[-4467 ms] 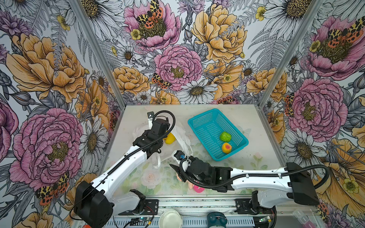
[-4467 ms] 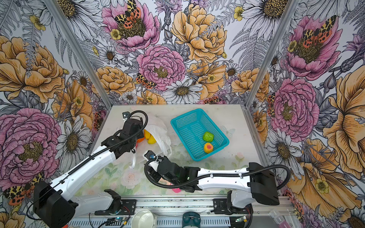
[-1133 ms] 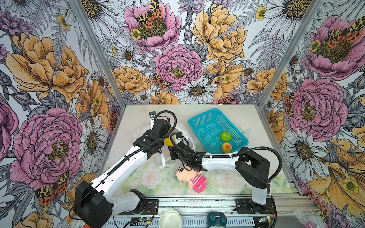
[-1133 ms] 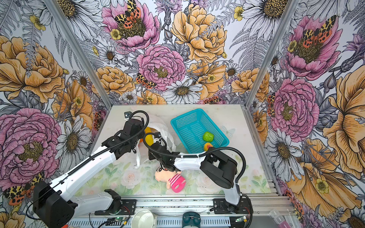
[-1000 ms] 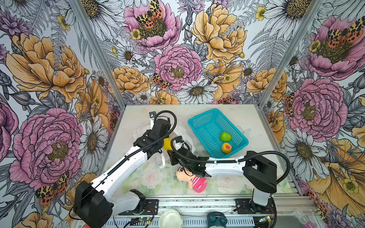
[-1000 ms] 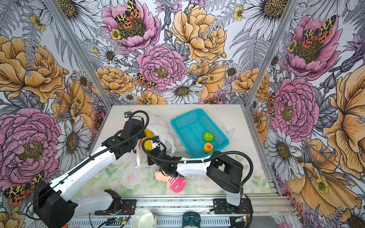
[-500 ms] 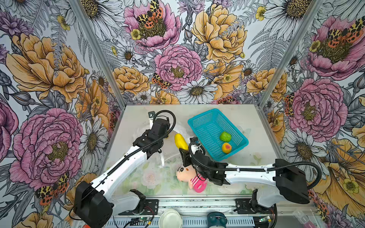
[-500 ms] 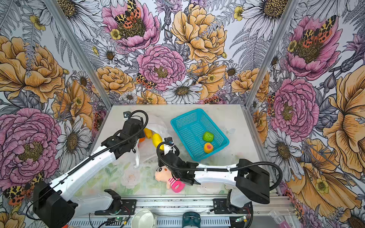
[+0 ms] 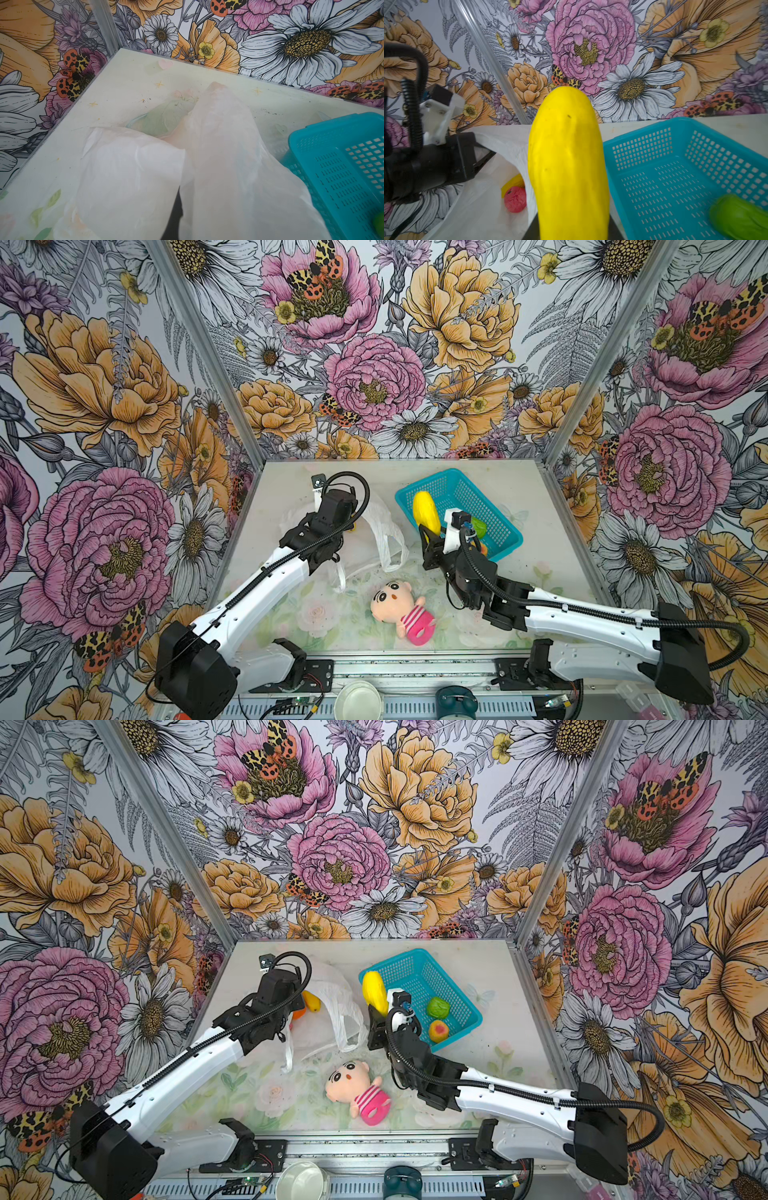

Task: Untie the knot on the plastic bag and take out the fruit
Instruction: 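Lift the yellow mango out of the bag and carry it over the basket, then lower the yellow mango into the teal basket and open the right gripper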

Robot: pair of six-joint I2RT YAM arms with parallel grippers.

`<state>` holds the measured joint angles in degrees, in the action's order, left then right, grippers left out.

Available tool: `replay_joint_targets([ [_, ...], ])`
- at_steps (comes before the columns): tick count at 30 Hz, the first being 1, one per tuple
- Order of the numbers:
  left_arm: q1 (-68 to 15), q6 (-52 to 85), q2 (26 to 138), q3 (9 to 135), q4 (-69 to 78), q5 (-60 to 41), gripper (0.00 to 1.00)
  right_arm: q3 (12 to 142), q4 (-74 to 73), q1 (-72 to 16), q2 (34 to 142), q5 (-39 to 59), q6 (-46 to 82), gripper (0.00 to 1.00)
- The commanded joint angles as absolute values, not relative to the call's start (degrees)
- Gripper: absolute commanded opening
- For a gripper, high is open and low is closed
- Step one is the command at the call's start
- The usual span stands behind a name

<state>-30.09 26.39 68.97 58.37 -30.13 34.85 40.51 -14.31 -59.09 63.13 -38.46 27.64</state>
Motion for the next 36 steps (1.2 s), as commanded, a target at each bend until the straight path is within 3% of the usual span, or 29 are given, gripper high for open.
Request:
replay_joint_targets([
  [1, -29.7, 26.1, 68.5, 58.0, -29.3, 33.7, 0.0, 39.6, -8.4, -53.7, 59.2, -39.9, 29.2, 0.32],
  [8, -29.7, 26.3, 68.5, 58.0, -29.4, 33.0, 0.0, 42.7, -1.4, -42.1, 63.4, -36.3, 31.0, 0.32],
  [13, -29.5, 26.3, 68.5, 58.0, -29.3, 33.1, 0.0, 48.9, 3.5, -31.4, 74.0, -23.1, 32.9, 0.27],
  [15, -29.5, 26.4, 68.6, 58.1, -29.4, 32.7, 0.0, 50.5, 4.4, -29.3, 77.7, -22.4, 32.9, 0.25],
  [28, -29.5, 26.3, 68.4, 58.0, -29.4, 32.6, 0.0, 61.6, 8.2, -23.4, 98.6, -15.5, 31.7, 0.25],
  [36, -29.3, 26.4, 69.1, 58.1, -29.4, 32.4, 0.0, 64.7, 9.3, -23.4, 105.0, -14.5, 33.2, 0.25],
])
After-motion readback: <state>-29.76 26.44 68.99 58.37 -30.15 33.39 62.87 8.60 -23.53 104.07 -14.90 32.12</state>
